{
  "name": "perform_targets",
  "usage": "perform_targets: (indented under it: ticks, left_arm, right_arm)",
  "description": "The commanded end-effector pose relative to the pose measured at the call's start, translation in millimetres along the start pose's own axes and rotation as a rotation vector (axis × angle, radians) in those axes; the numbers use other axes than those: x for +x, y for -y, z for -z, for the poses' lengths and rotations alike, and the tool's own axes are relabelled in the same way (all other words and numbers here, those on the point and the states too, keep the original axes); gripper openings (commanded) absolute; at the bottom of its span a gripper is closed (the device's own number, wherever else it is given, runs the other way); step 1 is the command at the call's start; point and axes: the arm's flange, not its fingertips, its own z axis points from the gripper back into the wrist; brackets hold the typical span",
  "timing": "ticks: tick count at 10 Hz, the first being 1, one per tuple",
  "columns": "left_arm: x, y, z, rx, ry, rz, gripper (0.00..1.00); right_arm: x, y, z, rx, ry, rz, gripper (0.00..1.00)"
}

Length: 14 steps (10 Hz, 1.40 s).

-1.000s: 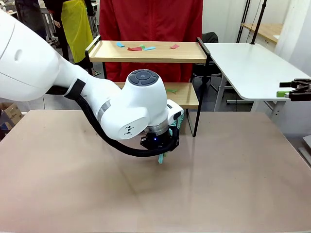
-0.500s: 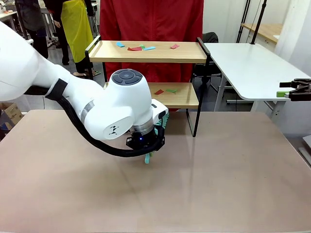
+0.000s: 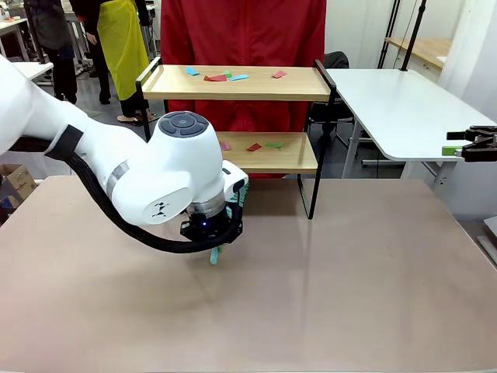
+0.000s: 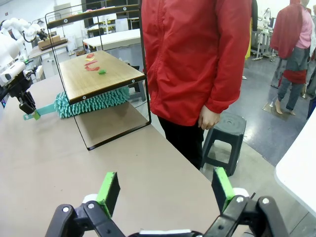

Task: Clean the shelf.
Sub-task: Clean the specific section of the Shelf indicated by the human with the Duster.

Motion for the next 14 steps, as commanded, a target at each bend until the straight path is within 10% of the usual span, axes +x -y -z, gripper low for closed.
perform_targets:
  ticks: [1,10,14]
  left_arm:
    - [-11.1,-13.5,-2.7,0.082,0.004,-0.047,0.13]
    - [-30.9,-51.9,-14.7,0.486,0.094,-0.128,0.13]
    - [-32.5,-45.5,-16.8,0.429,0.086,-0.075,0.13]
  right_arm:
    - [2.3,-2.1,0.5,0.002,0.004,-0.002,1.00]
    - [2.3,-2.1,0.5,0.002,0.004,-0.002,1.00]
    - [2.3,-2.1,0.5,0.002,0.004,-0.002,1.00]
